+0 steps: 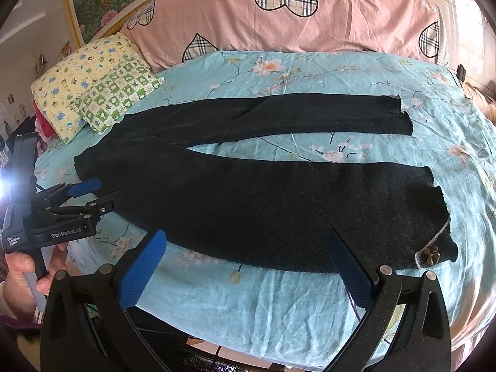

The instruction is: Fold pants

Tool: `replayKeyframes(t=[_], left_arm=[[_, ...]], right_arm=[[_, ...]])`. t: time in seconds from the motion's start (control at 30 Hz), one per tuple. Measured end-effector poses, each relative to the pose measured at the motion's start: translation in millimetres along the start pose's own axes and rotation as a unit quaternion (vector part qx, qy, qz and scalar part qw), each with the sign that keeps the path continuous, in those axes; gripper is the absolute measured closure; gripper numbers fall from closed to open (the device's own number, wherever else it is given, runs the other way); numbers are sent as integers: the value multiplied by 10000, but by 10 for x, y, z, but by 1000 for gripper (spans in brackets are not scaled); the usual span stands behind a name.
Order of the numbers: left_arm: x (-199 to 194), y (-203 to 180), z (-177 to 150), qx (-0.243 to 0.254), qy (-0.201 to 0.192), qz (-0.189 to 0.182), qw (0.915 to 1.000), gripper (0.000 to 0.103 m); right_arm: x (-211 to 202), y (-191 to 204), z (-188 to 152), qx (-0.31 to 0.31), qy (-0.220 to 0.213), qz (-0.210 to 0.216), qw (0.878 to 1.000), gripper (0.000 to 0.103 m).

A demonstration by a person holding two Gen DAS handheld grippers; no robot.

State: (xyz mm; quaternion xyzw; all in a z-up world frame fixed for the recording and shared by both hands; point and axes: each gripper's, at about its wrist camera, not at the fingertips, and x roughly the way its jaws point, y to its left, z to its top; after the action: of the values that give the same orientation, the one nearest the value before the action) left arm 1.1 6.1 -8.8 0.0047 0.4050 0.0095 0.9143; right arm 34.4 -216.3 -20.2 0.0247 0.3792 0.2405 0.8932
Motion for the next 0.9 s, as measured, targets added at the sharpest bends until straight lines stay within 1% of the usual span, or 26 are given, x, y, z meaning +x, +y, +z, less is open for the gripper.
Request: replayKeyframes(t=[0.7, 0.9], left_arm=[[37, -34, 82, 31, 88, -136, 9999, 21], [58, -59, 109, 75, 123, -179, 9997, 21]], right_arm=[[-27, 80, 36, 19, -46, 35, 10000, 0], [-42, 32, 65, 97, -74, 73, 9999, 0]])
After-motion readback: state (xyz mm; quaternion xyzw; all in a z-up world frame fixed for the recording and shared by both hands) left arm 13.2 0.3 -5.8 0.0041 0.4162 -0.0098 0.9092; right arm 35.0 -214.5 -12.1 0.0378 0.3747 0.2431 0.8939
